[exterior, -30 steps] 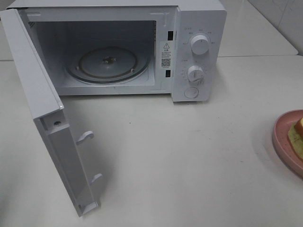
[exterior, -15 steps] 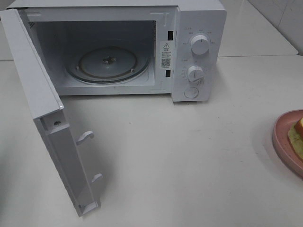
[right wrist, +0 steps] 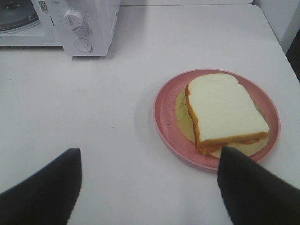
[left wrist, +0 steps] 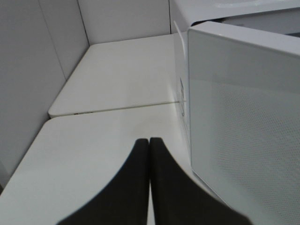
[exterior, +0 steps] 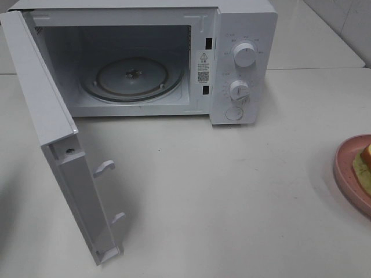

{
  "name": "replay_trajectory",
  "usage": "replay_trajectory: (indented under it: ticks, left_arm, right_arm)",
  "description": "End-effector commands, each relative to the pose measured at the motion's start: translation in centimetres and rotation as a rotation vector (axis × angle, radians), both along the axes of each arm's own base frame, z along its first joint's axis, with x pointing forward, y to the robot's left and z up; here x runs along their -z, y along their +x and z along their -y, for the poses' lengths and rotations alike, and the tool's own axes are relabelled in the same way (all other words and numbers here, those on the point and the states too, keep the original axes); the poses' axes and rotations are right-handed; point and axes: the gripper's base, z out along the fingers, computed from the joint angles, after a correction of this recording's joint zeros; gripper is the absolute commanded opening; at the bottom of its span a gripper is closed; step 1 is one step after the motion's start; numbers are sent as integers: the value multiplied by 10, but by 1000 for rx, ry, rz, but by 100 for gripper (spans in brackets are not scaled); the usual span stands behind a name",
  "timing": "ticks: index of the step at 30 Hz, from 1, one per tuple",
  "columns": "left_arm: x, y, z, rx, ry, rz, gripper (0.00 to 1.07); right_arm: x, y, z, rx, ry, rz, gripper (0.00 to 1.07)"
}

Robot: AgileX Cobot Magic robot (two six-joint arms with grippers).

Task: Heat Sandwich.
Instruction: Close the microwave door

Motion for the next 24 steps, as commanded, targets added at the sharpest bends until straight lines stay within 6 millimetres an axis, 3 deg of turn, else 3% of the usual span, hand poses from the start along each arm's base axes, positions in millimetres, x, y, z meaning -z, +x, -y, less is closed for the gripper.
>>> replay_trajectory:
  ticks: [1, 10, 24]
  left_arm:
    - [2, 8, 3, 40, -5, 12, 0]
    - [14, 35, 24, 292, -5, 10, 0]
    - [36, 68, 65, 478, -35, -79, 0]
  right_arm:
    - [0, -3, 0, 2, -6, 32, 76]
    - [0, -3, 0, 2, -6, 32, 76]
    - [0, -3, 0, 2, -6, 32, 76]
